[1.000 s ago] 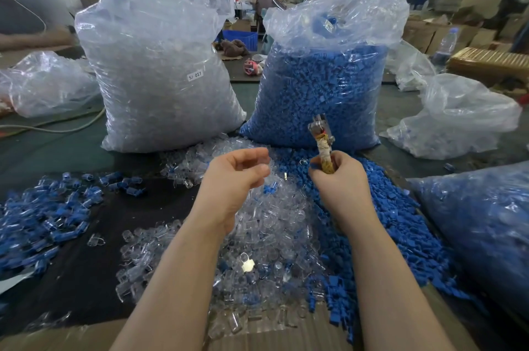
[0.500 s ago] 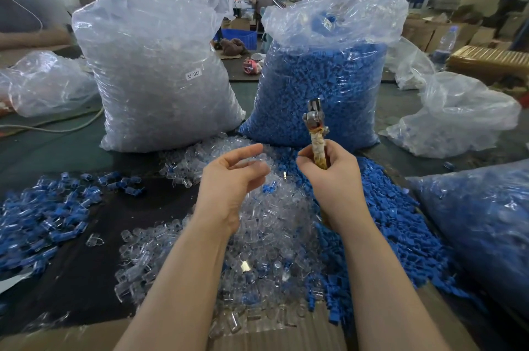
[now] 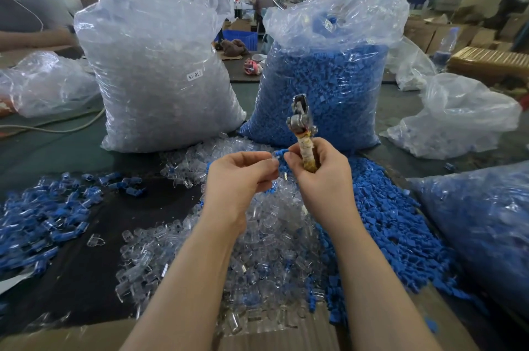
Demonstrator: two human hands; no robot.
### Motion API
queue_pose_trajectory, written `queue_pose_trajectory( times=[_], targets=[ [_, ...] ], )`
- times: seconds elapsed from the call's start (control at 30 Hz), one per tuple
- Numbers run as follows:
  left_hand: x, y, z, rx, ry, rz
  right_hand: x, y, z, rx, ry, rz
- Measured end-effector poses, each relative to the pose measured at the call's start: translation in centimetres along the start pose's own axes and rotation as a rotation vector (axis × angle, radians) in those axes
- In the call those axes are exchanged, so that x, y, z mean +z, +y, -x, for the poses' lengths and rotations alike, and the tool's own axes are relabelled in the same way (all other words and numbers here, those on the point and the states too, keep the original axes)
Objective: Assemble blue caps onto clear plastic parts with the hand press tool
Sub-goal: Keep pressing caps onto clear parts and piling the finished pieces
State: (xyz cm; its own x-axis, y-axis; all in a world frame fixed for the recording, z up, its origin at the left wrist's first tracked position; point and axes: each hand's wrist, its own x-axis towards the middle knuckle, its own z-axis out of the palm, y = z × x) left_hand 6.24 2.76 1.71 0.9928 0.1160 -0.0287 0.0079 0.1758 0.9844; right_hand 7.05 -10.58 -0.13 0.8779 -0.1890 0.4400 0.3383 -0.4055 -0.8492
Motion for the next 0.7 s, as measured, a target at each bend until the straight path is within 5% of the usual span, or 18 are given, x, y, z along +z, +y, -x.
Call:
queue_pose_trajectory(
  times=[0.37, 0.7],
  targets=[
    [0.69, 0.21, 0.55, 0.246, 0.085, -0.242, 0.09, -0.23, 0.13, 0.013, -0.007, 0.067],
    [0.41, -0.06, 0.27, 0.321, 0.135, -0.341, -0.69, -0.6, -0.05, 0.095, -0.218, -0.104]
  ],
)
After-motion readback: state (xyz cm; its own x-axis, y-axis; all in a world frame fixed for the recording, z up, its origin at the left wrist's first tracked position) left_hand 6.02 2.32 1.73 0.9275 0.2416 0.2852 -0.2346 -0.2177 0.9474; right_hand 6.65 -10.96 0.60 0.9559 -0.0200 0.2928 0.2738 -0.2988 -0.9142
